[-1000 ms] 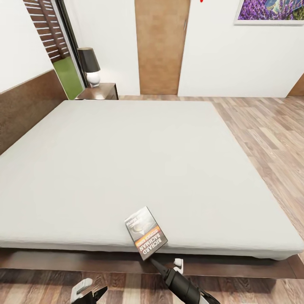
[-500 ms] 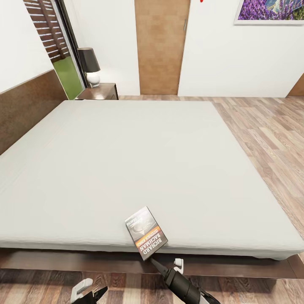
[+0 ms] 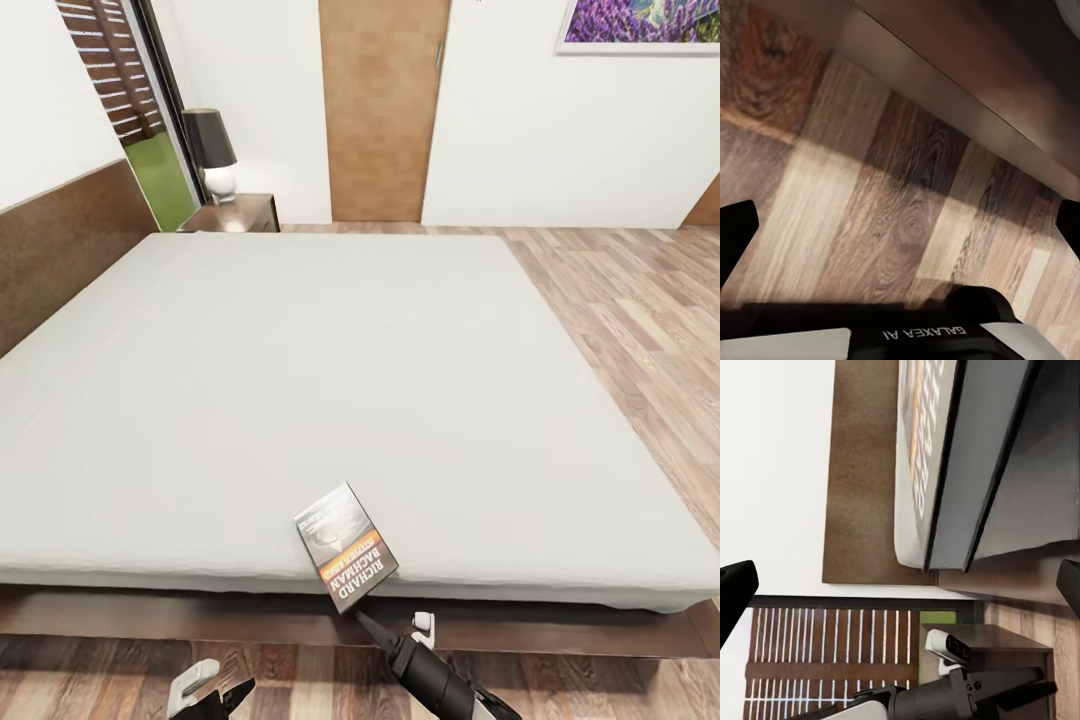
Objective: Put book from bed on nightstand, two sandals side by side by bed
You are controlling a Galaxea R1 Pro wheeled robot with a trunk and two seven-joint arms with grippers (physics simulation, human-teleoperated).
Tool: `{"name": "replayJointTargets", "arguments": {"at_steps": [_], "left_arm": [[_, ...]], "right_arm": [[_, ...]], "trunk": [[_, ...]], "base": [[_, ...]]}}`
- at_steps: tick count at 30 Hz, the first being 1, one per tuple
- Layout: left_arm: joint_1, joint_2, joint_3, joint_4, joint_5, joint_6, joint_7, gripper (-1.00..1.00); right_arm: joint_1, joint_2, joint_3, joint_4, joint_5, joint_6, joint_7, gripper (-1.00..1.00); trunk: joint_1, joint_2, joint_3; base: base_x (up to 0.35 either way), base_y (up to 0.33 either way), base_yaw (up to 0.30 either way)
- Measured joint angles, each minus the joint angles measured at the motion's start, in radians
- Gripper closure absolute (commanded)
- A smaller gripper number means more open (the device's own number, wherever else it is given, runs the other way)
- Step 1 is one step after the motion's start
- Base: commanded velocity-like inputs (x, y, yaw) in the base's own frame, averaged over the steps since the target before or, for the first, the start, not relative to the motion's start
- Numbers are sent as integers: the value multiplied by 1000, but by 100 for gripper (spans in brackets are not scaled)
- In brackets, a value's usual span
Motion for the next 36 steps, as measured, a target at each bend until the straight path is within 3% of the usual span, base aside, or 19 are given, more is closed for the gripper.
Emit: {"name": "replayJointTargets", "arguments": {"at_steps": [3,36], "left_arm": [[0,0,0,0,0,0,0,-100],[0,0,0,0,0,0,2,-100]], "right_arm": [[0,0,0,0,0,0,0,-100],[0,0,0,0,0,0,0,-100]], "trunk": [[12,-21,-9],[11,-21,-9]], "base": [[0,0,0],[31,29,0]]}}
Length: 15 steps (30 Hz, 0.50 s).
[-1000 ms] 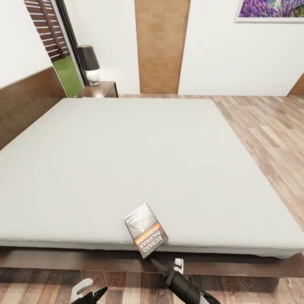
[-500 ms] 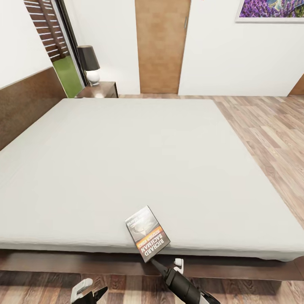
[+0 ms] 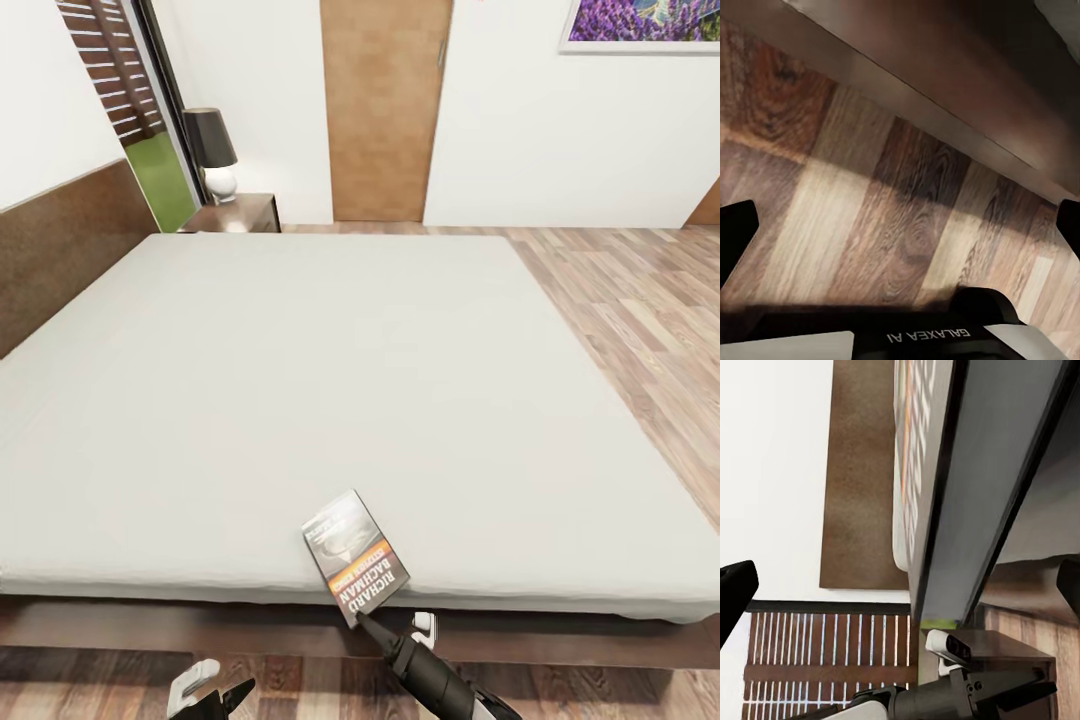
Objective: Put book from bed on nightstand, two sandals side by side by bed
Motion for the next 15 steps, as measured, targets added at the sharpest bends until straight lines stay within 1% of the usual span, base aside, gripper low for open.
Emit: {"name": "replayJointTargets", "arguments": {"at_steps": [4,15], "left_arm": [[0,0,0,0,0,0,0,-100],[0,0,0,0,0,0,0,-100]], "right_arm": [[0,0,0,0,0,0,0,-100],[0,0,0,0,0,0,0,-100]], "trunk": [[0,0,0],[0,0,0]], "base": [[26,36,0],[10,3,0]]}}
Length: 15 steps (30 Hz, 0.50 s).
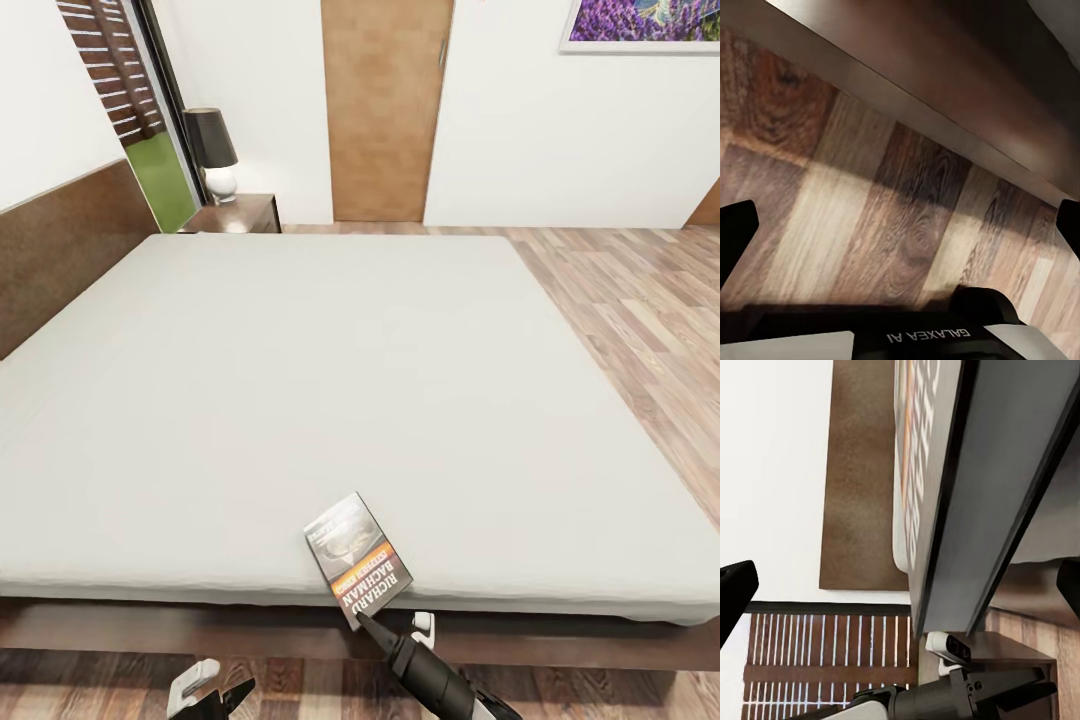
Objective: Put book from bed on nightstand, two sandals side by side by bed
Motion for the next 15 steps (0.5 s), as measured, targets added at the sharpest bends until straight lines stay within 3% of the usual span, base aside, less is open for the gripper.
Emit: {"name": "replayJointTargets", "arguments": {"at_steps": [15], "left_arm": [[0,0,0,0,0,0,0,-100]], "right_arm": [[0,0,0,1,-4,14,0,-100]], "trunk": [[0,0,0]], "base": [[38,0,0]]}}
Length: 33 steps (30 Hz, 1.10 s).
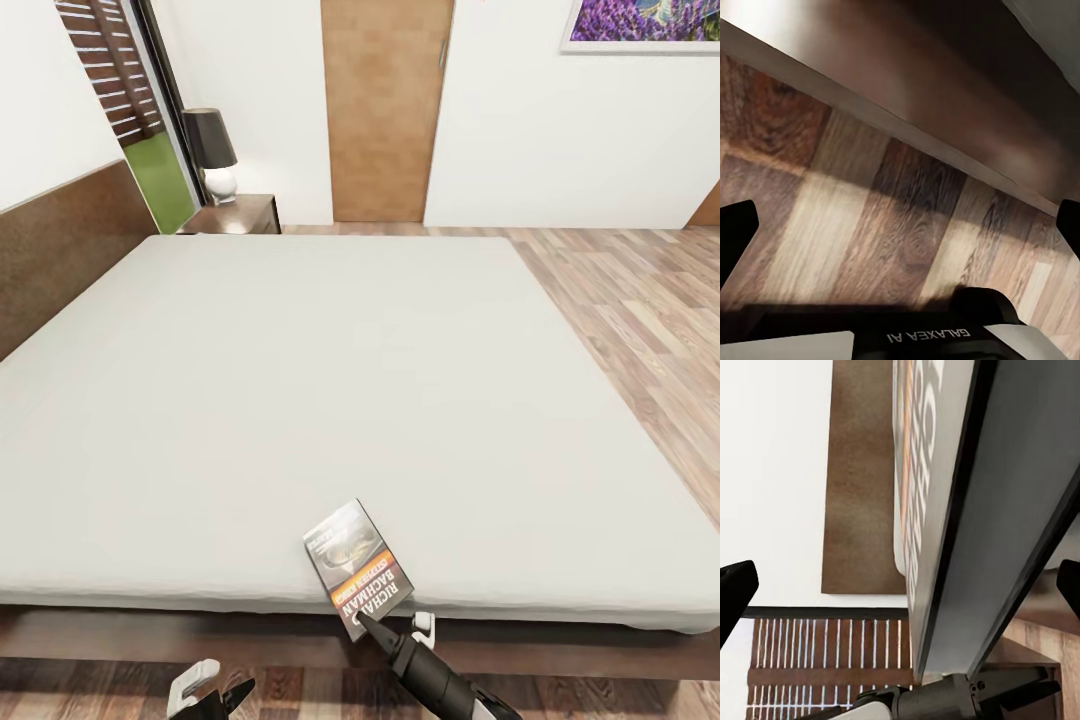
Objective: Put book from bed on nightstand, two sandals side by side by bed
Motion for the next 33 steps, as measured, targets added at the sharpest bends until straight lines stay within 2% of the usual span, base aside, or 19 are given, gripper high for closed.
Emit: {"name": "replayJointTargets", "arguments": {"at_steps": [2,3,19,33], "left_arm": [[0,0,0,0,0,0,0,-100],[0,0,0,0,0,0,0,-100],[0,0,0,0,0,0,0,-100],[0,0,0,0,0,2,-1,-100]], "right_arm": [[0,0,0,0,0,2,0,-100],[0,0,0,0,0,2,0,100],[0,0,0,0,1,9,0,100],[0,0,0,0,0,11,0,100]], "trunk": [[0,0,0],[0,0,0],[0,0,0],[-54,98,44]], "base": [[0,0,0],[0,0,0],[0,0,0],[0,0,0]]}}
